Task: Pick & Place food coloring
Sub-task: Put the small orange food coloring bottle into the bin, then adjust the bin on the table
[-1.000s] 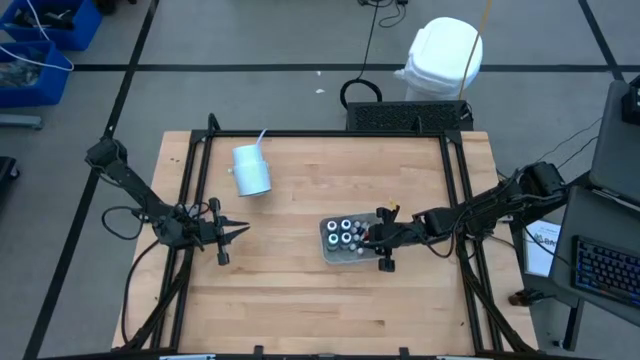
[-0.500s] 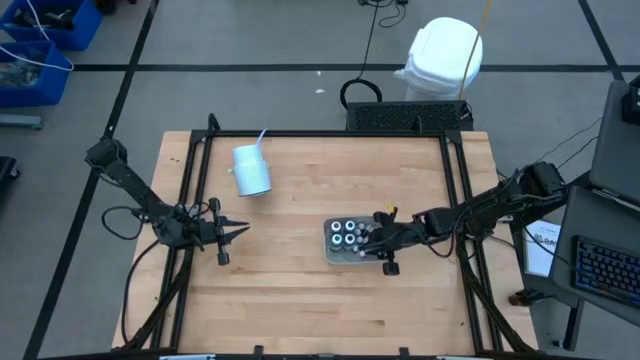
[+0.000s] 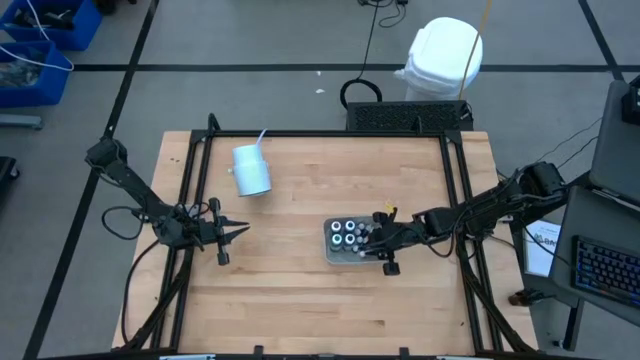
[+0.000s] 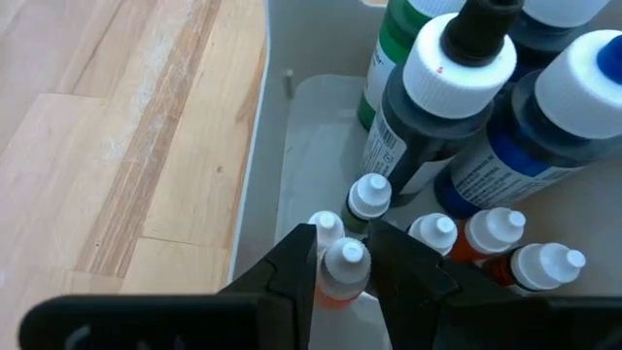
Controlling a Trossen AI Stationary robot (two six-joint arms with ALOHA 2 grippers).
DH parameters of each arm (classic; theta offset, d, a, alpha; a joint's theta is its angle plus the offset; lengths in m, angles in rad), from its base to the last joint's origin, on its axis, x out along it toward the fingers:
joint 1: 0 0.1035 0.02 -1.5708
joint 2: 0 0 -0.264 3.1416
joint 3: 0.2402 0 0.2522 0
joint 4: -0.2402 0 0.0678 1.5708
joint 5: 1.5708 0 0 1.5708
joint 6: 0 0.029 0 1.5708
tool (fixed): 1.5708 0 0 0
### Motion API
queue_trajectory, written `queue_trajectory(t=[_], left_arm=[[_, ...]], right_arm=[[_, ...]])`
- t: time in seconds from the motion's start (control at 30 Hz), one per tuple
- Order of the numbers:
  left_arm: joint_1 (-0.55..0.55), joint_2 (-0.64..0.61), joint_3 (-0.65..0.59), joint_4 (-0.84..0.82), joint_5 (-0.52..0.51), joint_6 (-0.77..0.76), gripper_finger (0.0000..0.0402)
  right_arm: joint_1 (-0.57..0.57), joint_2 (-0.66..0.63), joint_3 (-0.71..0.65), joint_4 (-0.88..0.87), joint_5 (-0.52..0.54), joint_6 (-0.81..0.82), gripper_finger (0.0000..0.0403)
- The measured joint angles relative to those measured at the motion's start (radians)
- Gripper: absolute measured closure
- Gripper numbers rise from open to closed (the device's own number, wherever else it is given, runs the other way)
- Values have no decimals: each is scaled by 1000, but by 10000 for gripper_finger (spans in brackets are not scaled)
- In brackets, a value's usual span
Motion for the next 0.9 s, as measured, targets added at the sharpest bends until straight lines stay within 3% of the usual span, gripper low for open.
queue_trajectory(t=[0.47,0.7,0.83,0.9], left_arm=[[0,0,0,0,0,0,355],[0,0,0,0,0,1,355],[0,0,0,0,0,1,355],[0,0,0,0,0,1,355]], right_arm=[[-5,-36,-3,-16,3,-9,295],[-61,-220,36,-173,6,-17,345],[-97,-364,40,-220,0,-85,393],[-120,-439,40,-249,-1,-122,397]])
